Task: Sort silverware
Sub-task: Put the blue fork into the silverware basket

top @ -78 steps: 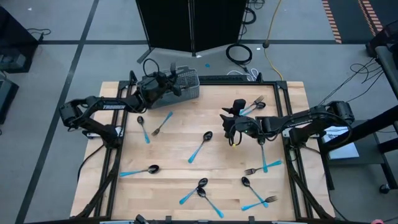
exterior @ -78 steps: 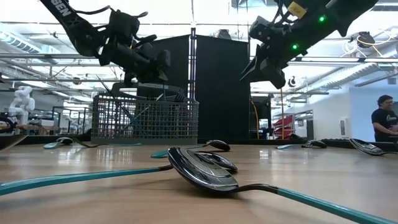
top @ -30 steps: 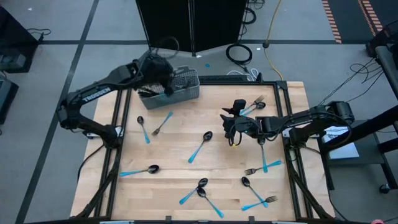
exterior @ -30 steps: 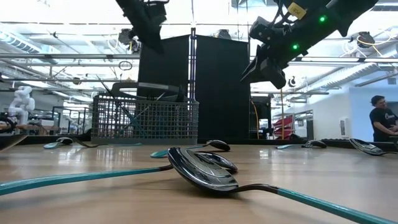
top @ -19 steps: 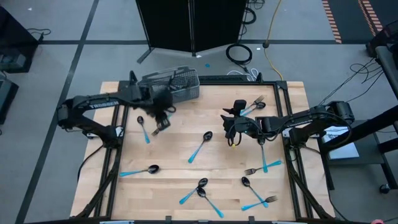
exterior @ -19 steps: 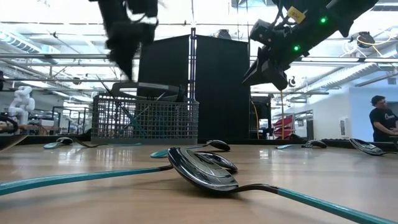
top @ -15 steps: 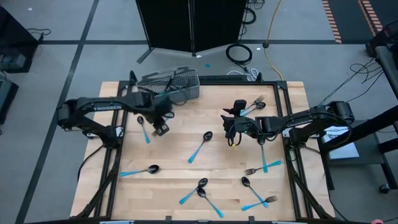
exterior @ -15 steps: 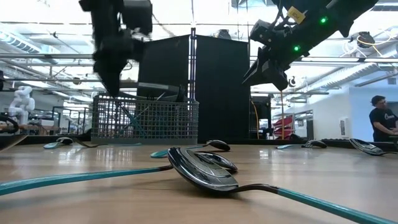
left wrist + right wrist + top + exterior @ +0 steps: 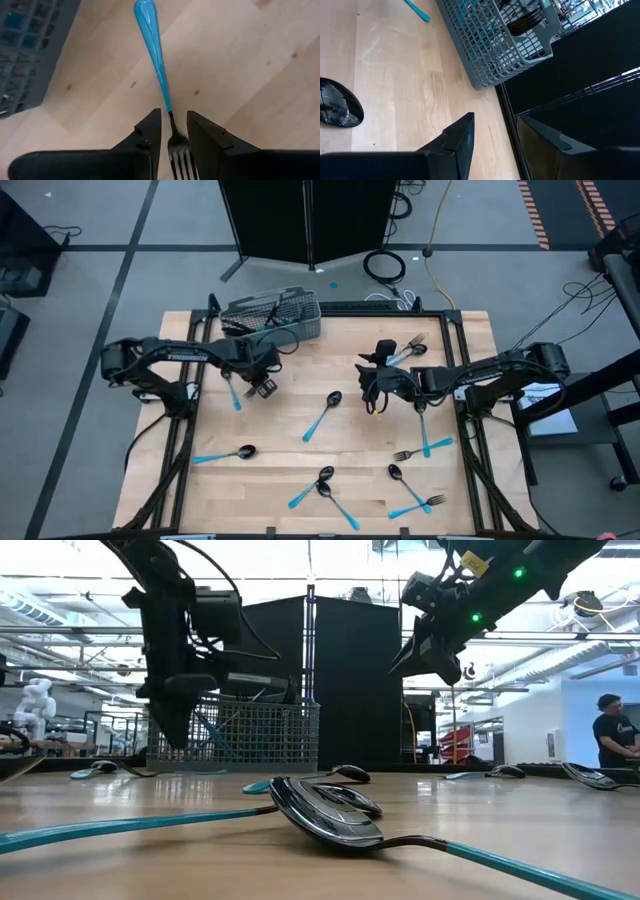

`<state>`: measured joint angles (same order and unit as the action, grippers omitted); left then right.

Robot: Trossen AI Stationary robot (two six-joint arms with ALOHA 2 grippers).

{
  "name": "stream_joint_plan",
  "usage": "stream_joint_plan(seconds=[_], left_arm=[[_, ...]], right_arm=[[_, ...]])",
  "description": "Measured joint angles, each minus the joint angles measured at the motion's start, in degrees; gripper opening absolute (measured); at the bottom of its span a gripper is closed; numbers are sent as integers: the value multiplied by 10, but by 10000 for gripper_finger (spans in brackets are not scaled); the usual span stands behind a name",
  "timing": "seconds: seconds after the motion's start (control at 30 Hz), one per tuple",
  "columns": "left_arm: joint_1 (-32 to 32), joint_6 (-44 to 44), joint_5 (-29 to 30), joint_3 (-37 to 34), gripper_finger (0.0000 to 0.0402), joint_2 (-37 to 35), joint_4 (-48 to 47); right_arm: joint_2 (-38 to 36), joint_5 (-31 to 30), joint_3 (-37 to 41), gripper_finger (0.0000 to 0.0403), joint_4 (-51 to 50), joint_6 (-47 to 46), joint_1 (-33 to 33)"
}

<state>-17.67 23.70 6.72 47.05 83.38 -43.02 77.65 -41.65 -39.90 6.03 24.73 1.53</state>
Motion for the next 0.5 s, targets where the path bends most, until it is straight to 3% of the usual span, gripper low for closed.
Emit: stream_joint_plan(seconds=[0.23, 0.5], left_arm=[[1, 15, -2, 0, 88, 43, 1], [1, -6, 2, 3, 88, 108, 5]], right_arm=[[0, 3, 0, 144, -1, 0, -11], [0, 47, 0, 144, -3, -15, -22]])
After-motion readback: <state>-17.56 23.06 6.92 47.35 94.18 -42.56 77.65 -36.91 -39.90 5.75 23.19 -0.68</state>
